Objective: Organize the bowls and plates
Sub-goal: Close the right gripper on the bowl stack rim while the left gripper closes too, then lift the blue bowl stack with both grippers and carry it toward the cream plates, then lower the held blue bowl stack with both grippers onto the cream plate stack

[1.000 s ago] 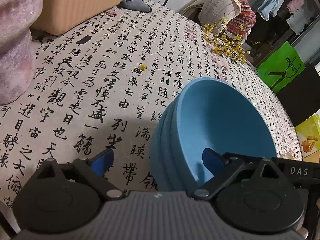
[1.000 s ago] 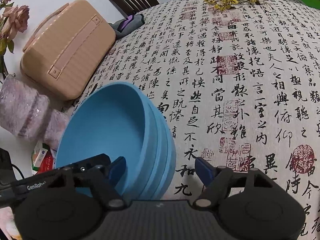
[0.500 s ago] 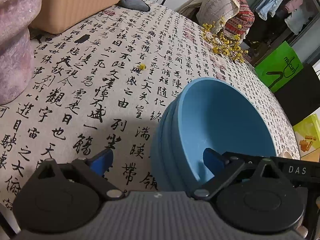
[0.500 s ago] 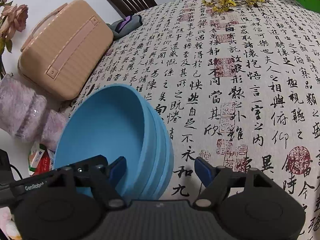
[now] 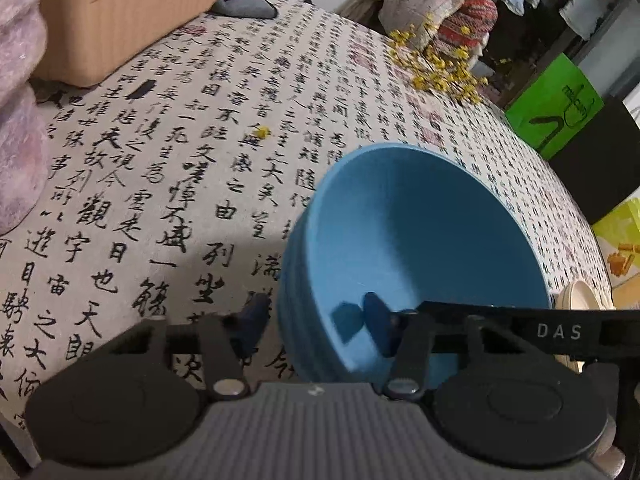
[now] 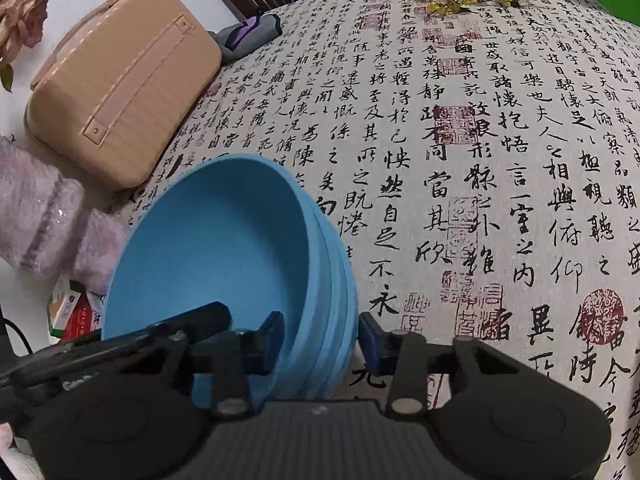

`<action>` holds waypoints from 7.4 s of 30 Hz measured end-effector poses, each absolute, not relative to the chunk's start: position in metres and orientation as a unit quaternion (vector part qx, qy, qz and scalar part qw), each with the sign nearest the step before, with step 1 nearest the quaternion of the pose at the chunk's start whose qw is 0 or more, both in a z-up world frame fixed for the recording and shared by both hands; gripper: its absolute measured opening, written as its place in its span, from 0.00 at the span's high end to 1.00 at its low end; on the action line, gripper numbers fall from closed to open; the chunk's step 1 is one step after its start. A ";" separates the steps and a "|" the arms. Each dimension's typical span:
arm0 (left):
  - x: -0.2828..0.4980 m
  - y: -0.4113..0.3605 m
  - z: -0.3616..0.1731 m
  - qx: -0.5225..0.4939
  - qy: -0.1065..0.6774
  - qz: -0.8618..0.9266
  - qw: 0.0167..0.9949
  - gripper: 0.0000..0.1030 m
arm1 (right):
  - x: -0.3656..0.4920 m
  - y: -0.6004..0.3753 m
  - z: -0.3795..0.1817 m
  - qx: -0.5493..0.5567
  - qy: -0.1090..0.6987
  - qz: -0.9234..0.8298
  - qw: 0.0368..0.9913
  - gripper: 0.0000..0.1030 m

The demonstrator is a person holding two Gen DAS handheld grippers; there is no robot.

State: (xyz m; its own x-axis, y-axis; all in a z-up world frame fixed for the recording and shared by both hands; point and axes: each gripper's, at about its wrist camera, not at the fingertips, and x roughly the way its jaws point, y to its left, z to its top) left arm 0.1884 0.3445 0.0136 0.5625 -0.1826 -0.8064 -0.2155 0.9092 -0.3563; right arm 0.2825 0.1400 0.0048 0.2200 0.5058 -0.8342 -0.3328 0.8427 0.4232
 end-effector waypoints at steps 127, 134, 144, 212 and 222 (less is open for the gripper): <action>0.182 0.179 0.068 -0.124 0.454 -0.011 0.883 0.49 | 0.228 -0.029 0.050 0.185 0.531 0.199 0.802 0.63; 0.187 0.160 0.072 -0.111 0.453 -0.019 0.884 0.49 | 0.228 -0.048 0.050 0.196 0.528 0.193 0.804 0.63; 0.195 0.133 0.076 -0.100 0.453 -0.033 0.885 0.49 | 0.229 -0.076 0.050 0.210 0.522 0.182 0.806 0.63; 0.232 -0.008 0.050 -0.087 0.474 -0.115 0.869 0.49 | 0.230 -0.222 0.030 0.257 0.506 0.089 0.818 0.63; 0.245 -0.016 0.034 -0.096 0.486 -0.117 0.861 0.50 | 0.240 -0.234 0.021 0.242 0.502 0.084 0.826 0.63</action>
